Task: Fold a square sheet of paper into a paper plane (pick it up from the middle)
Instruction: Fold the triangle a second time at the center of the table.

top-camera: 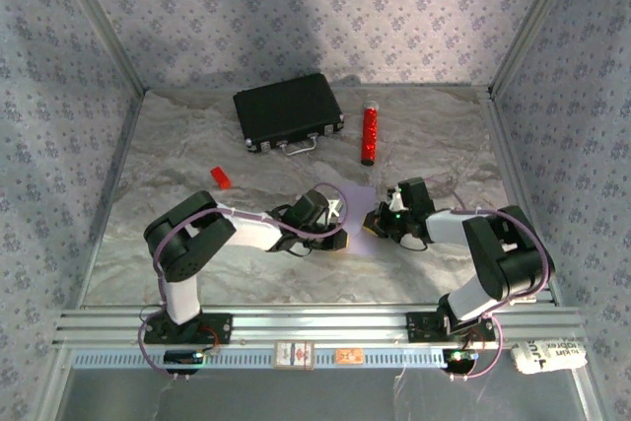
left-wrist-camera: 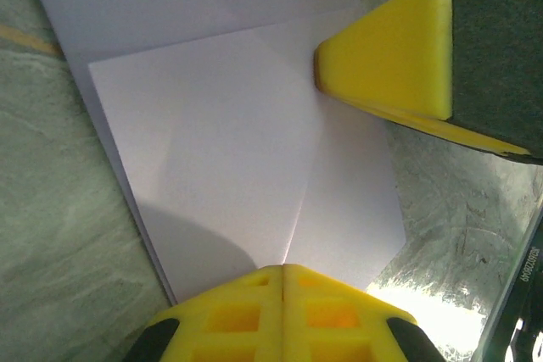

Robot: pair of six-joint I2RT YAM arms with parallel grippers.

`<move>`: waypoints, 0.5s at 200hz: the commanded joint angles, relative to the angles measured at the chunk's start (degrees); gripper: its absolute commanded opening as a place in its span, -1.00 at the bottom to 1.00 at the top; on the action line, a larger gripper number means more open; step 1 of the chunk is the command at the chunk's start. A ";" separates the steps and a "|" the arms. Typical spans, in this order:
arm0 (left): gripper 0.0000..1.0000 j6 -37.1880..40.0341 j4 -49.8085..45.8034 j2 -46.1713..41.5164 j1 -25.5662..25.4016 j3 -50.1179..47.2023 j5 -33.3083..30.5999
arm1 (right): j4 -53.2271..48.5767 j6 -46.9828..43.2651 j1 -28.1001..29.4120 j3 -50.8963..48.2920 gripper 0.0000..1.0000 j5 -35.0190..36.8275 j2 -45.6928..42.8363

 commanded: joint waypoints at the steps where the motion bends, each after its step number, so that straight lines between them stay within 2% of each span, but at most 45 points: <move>1: -0.95 -1.32 -4.65 -2.05 0.80 2.33 2.29 | -4.23 -1.41 -0.56 -1.75 -0.97 3.26 0.79; 100: -0.92 -4.32 -7.46 7.49 0.74 12.44 5.69 | -2.83 -0.72 -0.66 -2.29 -0.98 2.65 1.23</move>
